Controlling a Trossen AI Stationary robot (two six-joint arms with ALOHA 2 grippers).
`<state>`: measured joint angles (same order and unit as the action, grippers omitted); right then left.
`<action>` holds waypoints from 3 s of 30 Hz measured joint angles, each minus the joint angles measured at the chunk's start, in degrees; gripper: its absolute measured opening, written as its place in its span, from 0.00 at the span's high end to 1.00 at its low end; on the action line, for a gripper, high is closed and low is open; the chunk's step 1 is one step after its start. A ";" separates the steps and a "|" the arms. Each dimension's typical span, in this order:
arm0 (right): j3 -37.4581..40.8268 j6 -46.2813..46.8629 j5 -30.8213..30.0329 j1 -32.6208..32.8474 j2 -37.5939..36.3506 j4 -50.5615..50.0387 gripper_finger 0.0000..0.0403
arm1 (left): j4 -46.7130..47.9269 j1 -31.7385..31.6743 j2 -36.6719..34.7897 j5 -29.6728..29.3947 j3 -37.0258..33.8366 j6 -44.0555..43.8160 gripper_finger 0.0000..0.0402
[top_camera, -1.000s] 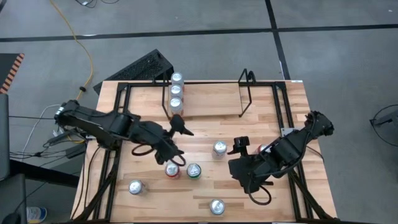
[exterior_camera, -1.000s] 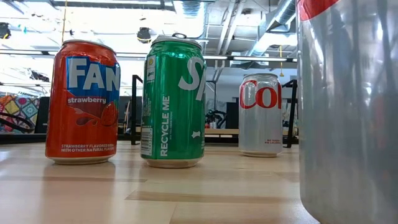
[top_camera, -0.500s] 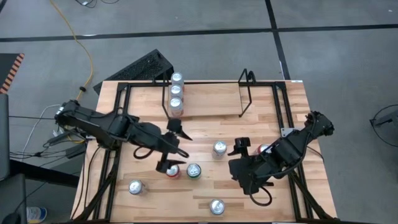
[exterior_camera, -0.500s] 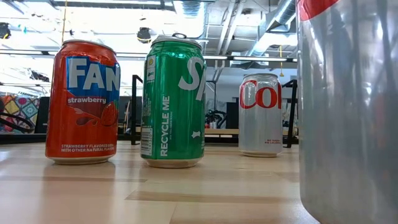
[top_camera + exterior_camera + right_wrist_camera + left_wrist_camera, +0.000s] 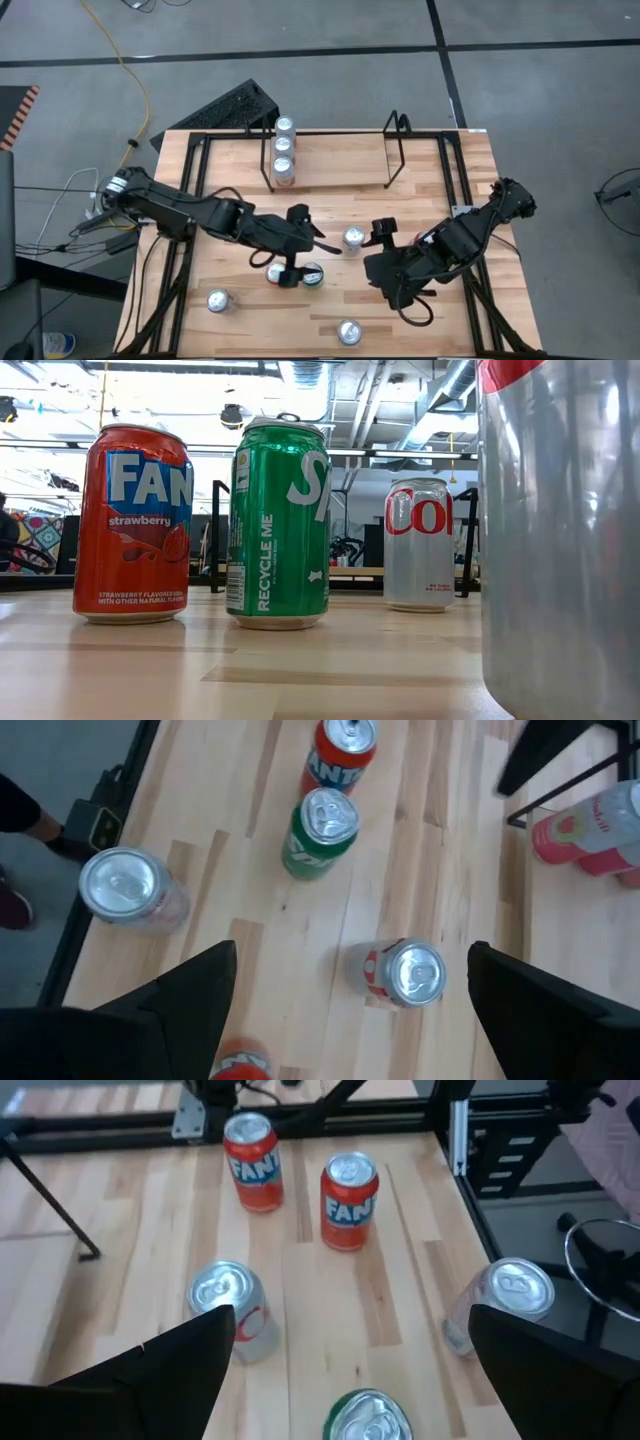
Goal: Place canned beverage on shelf
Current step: Put the top left red soda can on the shelf
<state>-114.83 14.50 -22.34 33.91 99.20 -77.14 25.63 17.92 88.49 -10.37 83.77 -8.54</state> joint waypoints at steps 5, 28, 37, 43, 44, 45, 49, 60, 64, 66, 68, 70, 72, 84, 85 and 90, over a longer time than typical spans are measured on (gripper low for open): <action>0.00 0.02 0.11 0.07 0.00 0.02 0.08 | -1.31 -1.83 0.68 5.60 -0.03 -2.75 0.04; -19.75 -19.68 -9.67 -3.18 -0.02 -0.51 0.08 | 21.50 -7.68 0.22 10.02 33.86 10.97 0.04; -18.18 -9.45 5.63 -4.44 -13.38 8.49 0.08 | 30.98 -7.68 0.18 13.15 38.47 8.79 0.04; -18.12 -5.54 24.72 -0.25 -16.97 15.40 0.08 | 38.98 -7.44 0.72 18.59 38.45 8.18 0.04; -18.12 -6.75 26.16 0.96 -17.14 15.45 0.08 | 38.79 -7.44 0.87 20.75 38.45 7.61 0.04; -18.12 -8.11 26.84 2.30 -17.20 15.47 0.08 | 38.38 -7.44 1.10 23.08 38.39 6.82 0.04; -18.05 -11.71 23.34 7.09 -16.77 15.22 0.08 | 32.31 -7.29 1.51 29.26 38.38 2.83 0.04; -18.05 -18.63 11.78 9.46 -22.77 13.20 0.08 | 21.99 -8.44 1.27 31.58 38.42 1.85 0.04; -18.08 -16.10 8.42 9.62 -28.29 10.06 0.08 | 22.02 -9.74 1.15 31.28 38.42 1.30 0.04; -17.51 -15.34 6.21 9.62 -30.81 9.48 0.08 | 22.27 -9.98 1.13 31.34 38.41 1.31 0.04; -15.07 -14.46 4.98 9.56 -33.79 9.19 0.08 | 23.79 -10.02 1.12 31.36 38.42 1.69 0.04; -10.75 -12.84 2.74 9.56 -37.35 9.29 0.08 | 27.16 -10.02 1.11 30.46 38.42 2.16 0.04; -4.31 -10.46 -0.75 9.55 -41.01 11.06 0.08 | 31.94 -9.64 1.09 28.64 38.40 2.29 0.04; 33.99 2.61 -7.30 9.46 -58.77 30.08 0.08 | 50.81 -1.68 1.65 11.09 35.14 2.28 0.04; 36.08 2.61 -8.15 9.44 -59.72 32.03 0.08 | 50.85 -0.86 2.11 11.10 34.75 1.90 0.04; 43.35 2.63 -12.28 9.44 -63.81 37.82 0.08 | 51.70 2.84 2.60 11.16 29.69 1.34 0.04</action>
<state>-71.48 17.12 -34.63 43.35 35.39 -39.31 77.33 20.77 91.09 0.80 113.45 -7.20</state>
